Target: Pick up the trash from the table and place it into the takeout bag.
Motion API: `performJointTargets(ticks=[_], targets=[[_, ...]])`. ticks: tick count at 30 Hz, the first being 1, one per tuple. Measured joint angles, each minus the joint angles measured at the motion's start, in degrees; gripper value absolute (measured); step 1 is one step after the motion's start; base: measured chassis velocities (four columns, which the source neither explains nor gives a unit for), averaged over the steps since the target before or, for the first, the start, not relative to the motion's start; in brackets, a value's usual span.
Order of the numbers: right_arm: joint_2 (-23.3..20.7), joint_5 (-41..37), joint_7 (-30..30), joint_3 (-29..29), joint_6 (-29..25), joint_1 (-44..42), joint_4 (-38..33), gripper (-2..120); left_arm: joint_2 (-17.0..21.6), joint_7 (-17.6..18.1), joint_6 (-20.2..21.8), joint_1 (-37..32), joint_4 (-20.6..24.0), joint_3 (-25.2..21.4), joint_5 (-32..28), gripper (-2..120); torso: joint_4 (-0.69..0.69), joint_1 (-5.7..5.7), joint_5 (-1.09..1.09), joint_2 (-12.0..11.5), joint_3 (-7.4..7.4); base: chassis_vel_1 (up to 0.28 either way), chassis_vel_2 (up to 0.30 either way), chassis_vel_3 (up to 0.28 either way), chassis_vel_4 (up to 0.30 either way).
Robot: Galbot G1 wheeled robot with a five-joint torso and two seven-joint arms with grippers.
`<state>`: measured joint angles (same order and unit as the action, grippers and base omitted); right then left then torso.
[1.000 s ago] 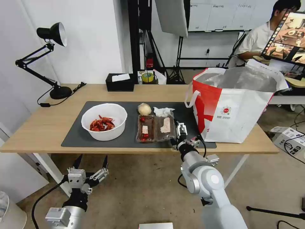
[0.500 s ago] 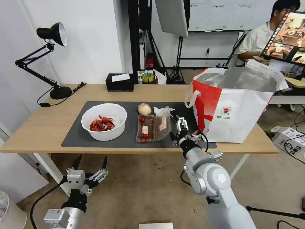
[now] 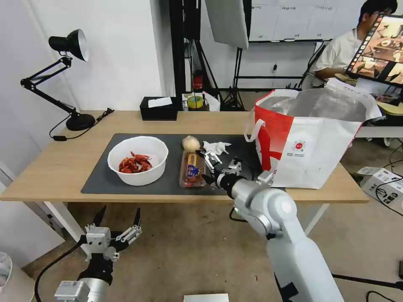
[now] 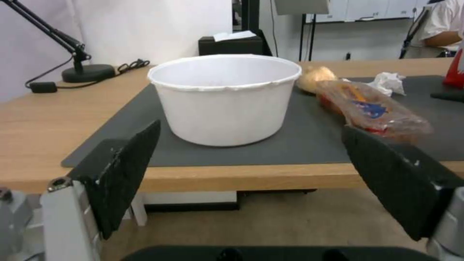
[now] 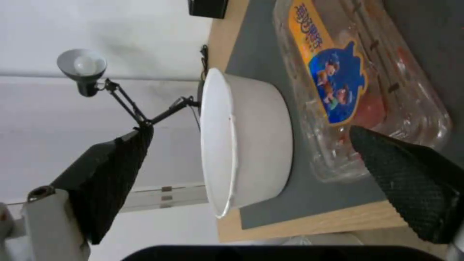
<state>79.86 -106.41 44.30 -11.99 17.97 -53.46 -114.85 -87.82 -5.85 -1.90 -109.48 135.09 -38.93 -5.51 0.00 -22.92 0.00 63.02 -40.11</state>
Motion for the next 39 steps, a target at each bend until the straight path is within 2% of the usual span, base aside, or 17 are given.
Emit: performJointTargets(ticks=[8,10,12,14,15,16,18,19,22,23,25,26,28,29,31,34,39], targets=[[-4.7,1.9,-4.4,1.3,2.0,3.8,1.5,100,0.1,0.0,0.0,0.3,0.1,0.0,-0.1,100,-0.01,0.00,0.01,0.0,0.00,0.000,0.000,0.000,0.000],[-9.7,9.2,-9.9,4.5,6.4,8.6,3.8,100,0.1,0.0,0.0,0.7,0.0,0.1,-0.2,100,-0.01,0.00,0.01,0.0,0.00,0.000,0.000,0.000,0.000],[-11.7,12.7,-12.0,6.6,8.0,11.6,5.4,100,0.2,0.0,0.0,0.9,-0.1,0.1,-0.3,100,-0.02,0.00,0.01,0.0,-0.01,0.000,0.000,0.000,0.000],[-14.4,19.5,-16.2,11.2,9.9,17.0,8.9,92,0.5,0.0,0.0,1.3,-0.3,0.0,-0.4,100,-0.01,0.00,0.00,0.0,0.00,0.000,0.000,0.000,0.000],[-14.4,19.5,-16.2,11.2,9.9,17.0,8.9,92,0.5,0.0,0.0,1.3,-0.3,0.0,-0.4,100,-0.01,0.00,0.00,0.0,0.00,0.000,0.000,0.000,0.000],[-15.2,23.5,-19.0,13.0,10.4,18.7,10.6,88,0.6,0.0,0.0,1.4,-0.3,-0.1,-0.5,100,0.01,0.00,-0.01,0.0,-0.01,0.000,0.000,0.000,0.000],[-16.8,38.1,-29.1,17.7,10.8,22.9,15.8,78,0.7,0.0,0.0,1.6,-0.3,-0.1,-0.7,100,0.00,-0.01,-0.01,0.0,0.00,0.000,0.000,0.000,0.000],[-16.8,38.1,-29.1,17.7,10.8,22.9,15.8,78,0.7,0.0,0.0,1.6,-0.3,-0.1,-0.7,100,0.00,-0.01,-0.01,0.0,0.00,0.000,0.000,0.000,0.000],[-17.4,52.9,-39.9,22.3,9.3,27.9,22.7,64,0.7,0.0,0.0,1.8,-0.3,-0.1,-0.9,100,-0.01,-0.01,0.01,0.0,-0.01,0.000,0.000,0.000,0.000],[-17.4,52.9,-39.9,22.3,9.3,27.9,22.7,64,0.7,0.0,0.0,1.8,-0.3,-0.1,-0.9,100,-0.01,-0.01,0.01,0.0,-0.01,0.000,0.000,0.000,0.000],[-17.3,58.7,-46.8,24.8,8.6,31.4,27.2,54,0.8,0.0,0.0,1.9,-0.3,-0.1,-1.0,100,0.00,-0.01,0.01,0.0,-0.01,0.000,0.000,0.000,0.000],[-17.3,58.7,-46.8,24.8,8.6,31.4,27.2,54,0.8,0.0,0.0,1.9,-0.3,-0.1,-1.0,100,0.00,-0.01,0.01,0.0,-0.01,0.000,0.000,0.000,0.000],[-16.6,60.8,-52.4,26.8,8.6,35.0,31.7,42,0.9,0.0,0.0,2.2,-0.4,-0.1,-1.2,100,0.00,0.00,0.00,0.0,0.00,0.000,0.000,0.000,0.000],[-16.6,60.8,-52.4,26.8,8.6,35.0,31.7,42,0.9,0.0,0.0,2.2,-0.4,-0.1,-1.2,100,0.00,0.00,0.00,0.0,0.00,0.000,0.000,0.000,0.000],[-15.8,62.0,-56.1,28.1,9.0,37.4,35.4,32,1.0,0.0,0.0,2.5,-0.7,0.1,-1.6,100,0.00,-0.01,-0.01,0.0,0.00,0.000,0.000,0.000,0.000],[-15.2,62.4,-58.3,28.9,9.6,38.6,37.5,24,1.1,0.0,0.1,3.0,-1.1,0.3,-2.0,100,0.00,-0.01,0.00,0.0,0.00,0.000,0.000,0.000,0.000],[-13.8,62.6,-63.2,30.3,9.9,40.0,41.9,3,1.4,0.0,0.2,3.9,-1.7,0.6,-2.2,100,0.00,0.00,0.00,0.0,0.00,0.000,0.000,0.000,0.000]])
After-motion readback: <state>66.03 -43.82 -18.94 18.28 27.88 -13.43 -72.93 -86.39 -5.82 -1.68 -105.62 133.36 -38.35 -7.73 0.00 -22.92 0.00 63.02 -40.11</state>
